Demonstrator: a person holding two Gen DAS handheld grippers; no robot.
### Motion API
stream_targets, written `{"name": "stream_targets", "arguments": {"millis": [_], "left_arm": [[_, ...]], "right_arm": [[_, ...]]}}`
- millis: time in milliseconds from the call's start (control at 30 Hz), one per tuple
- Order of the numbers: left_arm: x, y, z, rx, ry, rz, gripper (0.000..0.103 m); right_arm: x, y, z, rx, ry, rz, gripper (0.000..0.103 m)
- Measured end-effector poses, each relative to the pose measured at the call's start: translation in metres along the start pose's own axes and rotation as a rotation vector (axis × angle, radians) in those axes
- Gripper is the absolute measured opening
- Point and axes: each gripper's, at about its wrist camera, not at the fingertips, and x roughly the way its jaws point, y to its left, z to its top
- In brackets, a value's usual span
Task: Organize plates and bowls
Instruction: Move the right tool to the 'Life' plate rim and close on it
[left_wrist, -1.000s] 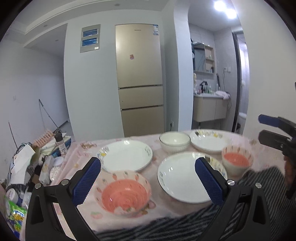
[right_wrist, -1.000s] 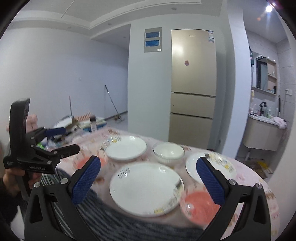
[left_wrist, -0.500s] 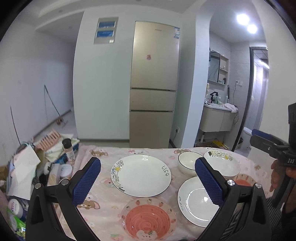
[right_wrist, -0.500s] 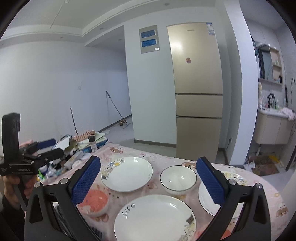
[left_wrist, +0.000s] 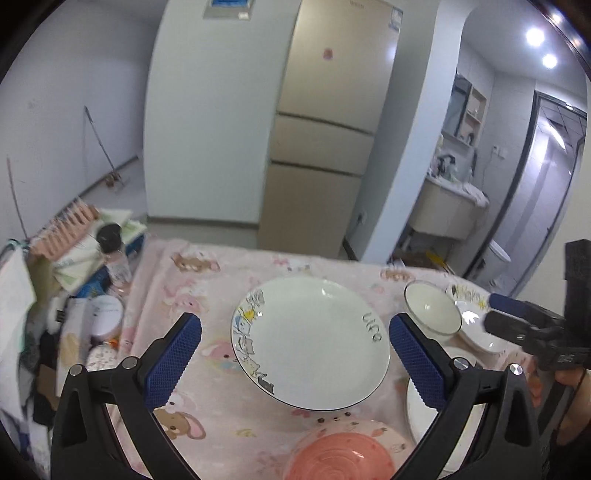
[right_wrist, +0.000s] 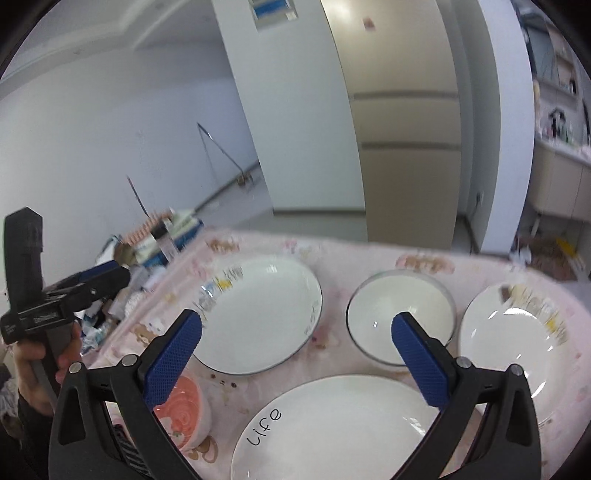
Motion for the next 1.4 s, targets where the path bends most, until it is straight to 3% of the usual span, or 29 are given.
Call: {"name": "stream_targets", "arguments": {"millis": [133, 233, 367, 500, 667, 800, 967, 1000, 1267, 1400], "left_arm": [[0.032, 0.022, -0.006, -0.046, 0.091, -0.02, 0.103], [0.052, 0.039, -0.012, -0.103, 0.151, -0.04, 0.102], [0.073, 0.053, -0.02, -0.139, 0.199, -0.038, 0.101], [0.091, 0.059, -0.025, -0.148, 0.25, -0.022, 0.094], [0.108, 0.06, -0.029, -0.16, 0.3, -0.011, 0.079], [0.12, 0.057, -0.031, -0.152, 0.333, -0.012, 0.064], [0.131, 0.053, -0.033, -0.121, 0.362, -0.016, 0.054], [0.133, 0.052, -0.034, -0.112, 0.369, -0.017, 0.048], [0.147, 0.055, -0.041, -0.123, 0.406, -0.02, 0.034], [0.144, 0.055, -0.042, -0.111, 0.383, -0.001, 0.026]], "right_arm": [[0.029, -0.002, -0.007, 0.037, 0.069, 0.011, 0.085], [0.042, 0.003, -0.008, 0.032, 0.1, -0.002, 0.068], [0.057, 0.013, -0.005, -0.004, 0.121, -0.021, 0.065], [0.081, 0.017, -0.001, -0.012, 0.168, -0.037, 0.056], [0.117, 0.016, 0.001, -0.041, 0.232, -0.108, 0.035], [0.135, 0.014, 0.003, -0.062, 0.254, -0.169, 0.034], [0.153, 0.016, 0.0, -0.093, 0.288, -0.188, 0.034], [0.155, 0.016, -0.001, -0.103, 0.292, -0.196, 0.033], [0.166, 0.024, -0.001, -0.173, 0.302, -0.252, 0.033], [0.174, 0.028, 0.001, -0.195, 0.324, -0.279, 0.034]]}}
